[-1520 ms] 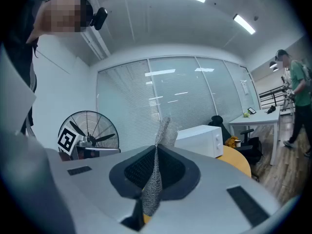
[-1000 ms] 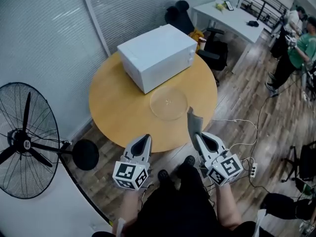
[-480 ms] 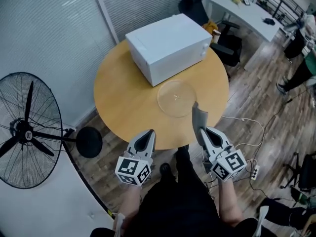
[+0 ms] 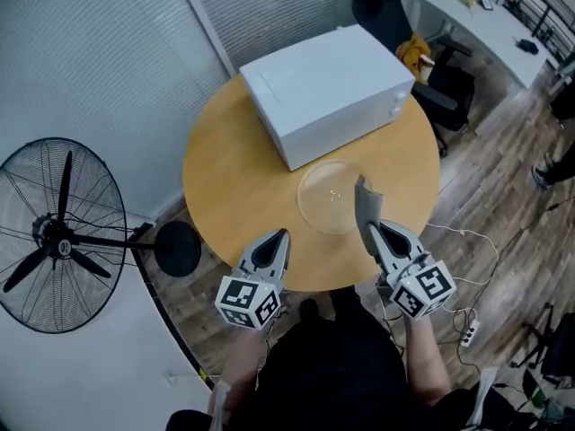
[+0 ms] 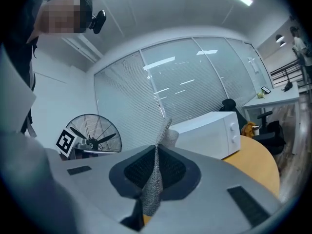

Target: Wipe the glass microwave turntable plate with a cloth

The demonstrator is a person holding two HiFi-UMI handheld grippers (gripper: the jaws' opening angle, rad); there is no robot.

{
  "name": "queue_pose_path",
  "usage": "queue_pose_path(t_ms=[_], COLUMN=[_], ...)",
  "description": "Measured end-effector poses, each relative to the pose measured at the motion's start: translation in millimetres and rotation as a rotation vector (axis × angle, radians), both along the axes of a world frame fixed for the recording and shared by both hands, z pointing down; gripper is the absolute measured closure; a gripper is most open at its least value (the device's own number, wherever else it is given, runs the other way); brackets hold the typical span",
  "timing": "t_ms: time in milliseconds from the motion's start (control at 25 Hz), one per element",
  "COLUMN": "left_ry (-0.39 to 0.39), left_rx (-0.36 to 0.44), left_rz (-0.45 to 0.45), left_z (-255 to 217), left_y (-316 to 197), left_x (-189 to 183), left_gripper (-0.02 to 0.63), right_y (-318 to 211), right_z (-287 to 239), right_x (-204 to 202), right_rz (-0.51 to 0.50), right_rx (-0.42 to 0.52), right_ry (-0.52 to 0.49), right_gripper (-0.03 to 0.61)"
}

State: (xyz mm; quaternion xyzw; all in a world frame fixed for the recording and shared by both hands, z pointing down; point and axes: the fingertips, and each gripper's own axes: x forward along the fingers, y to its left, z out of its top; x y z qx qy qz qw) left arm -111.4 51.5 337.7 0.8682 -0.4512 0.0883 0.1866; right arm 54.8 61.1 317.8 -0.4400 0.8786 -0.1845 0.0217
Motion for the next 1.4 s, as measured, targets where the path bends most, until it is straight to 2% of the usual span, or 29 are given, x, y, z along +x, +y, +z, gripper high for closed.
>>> queue_pose_path(t_ms=[280, 600, 920, 1120, 1400], left_ry=[-0.007, 0.017, 0.025, 0.136, 0.219], left_rx=[-0.048, -0.137, -0.222, -0.276, -0.39], left_rz=[-0.074, -0.142, -0.208, -0.232, -0.231], left_z=[15, 43, 84, 112, 169], left_y=[-30, -36, -38, -44, -50], left_x=[24, 38, 28, 22, 17], left_gripper=[0.618, 0.618, 0.617, 0.617, 0.606], right_y=[-43, -65, -67, -70, -71], right_z=[21, 41, 64, 77, 96], right_x=[14, 17, 3, -11, -28], right_rz=[-0.098, -0.191, -0.252, -0.281, -0.306], right_rx=[-0.051, -0.101, -0.165, -0.186, -0.221], right_ry=[-0.026, -0.056, -0.089, -0.079, -0.063], right_gripper=[0.558, 0.558, 0.558, 0.557, 0.557])
